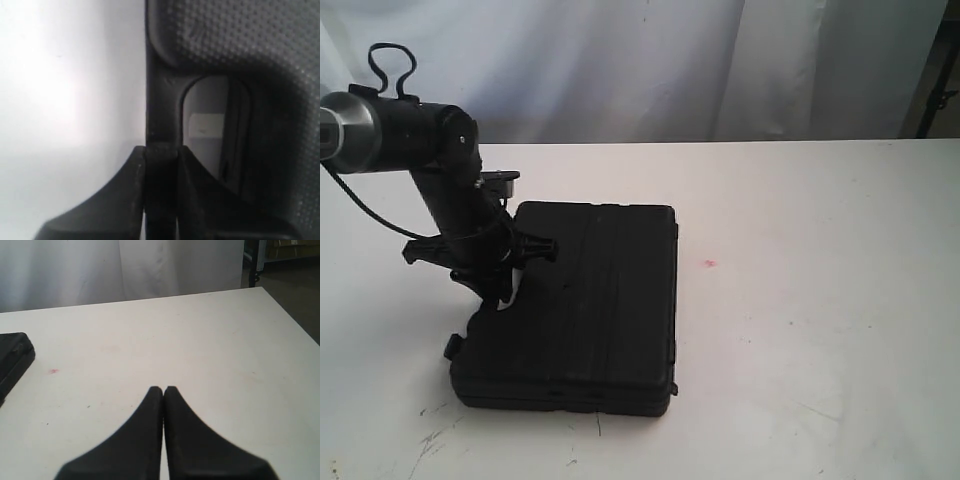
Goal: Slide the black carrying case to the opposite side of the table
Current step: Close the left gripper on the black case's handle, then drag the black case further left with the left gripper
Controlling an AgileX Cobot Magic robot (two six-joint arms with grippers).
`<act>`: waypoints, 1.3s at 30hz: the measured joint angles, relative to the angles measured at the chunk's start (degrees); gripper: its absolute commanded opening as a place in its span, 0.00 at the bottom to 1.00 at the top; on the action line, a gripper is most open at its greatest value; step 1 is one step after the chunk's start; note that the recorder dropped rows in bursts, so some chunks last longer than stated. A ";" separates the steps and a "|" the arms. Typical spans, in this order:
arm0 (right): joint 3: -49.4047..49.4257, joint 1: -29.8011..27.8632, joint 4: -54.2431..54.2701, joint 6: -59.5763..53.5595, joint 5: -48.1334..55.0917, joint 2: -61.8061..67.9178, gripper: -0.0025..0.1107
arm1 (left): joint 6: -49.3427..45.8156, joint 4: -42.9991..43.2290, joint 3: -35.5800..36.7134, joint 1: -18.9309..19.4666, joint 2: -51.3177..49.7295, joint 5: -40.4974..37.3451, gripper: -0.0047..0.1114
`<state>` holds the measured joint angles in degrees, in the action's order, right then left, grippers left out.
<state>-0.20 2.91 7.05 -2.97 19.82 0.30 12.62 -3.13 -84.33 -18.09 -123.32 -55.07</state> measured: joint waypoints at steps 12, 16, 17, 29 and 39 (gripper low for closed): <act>0.00 0.00 0.00 0.00 0.00 0.00 0.02 | 0.32 7.35 2.75 7.30 1.71 -4.52 0.04; 0.00 0.00 0.00 0.00 0.00 0.00 0.02 | -0.12 7.46 2.75 8.72 1.71 -4.63 0.04; 0.00 0.00 0.00 0.00 0.00 0.00 0.02 | -0.20 7.58 2.75 9.04 1.71 -4.74 0.04; 0.00 0.00 0.00 0.00 0.00 0.00 0.02 | -2.65 9.70 2.75 12.42 1.71 -3.52 0.04; 0.00 0.00 0.00 0.00 0.00 0.00 0.02 | -7.36 9.84 2.75 12.79 1.71 -1.10 0.04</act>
<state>-0.20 2.91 7.05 -2.97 19.82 0.30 5.26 6.71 -81.58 -5.30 -121.61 -56.17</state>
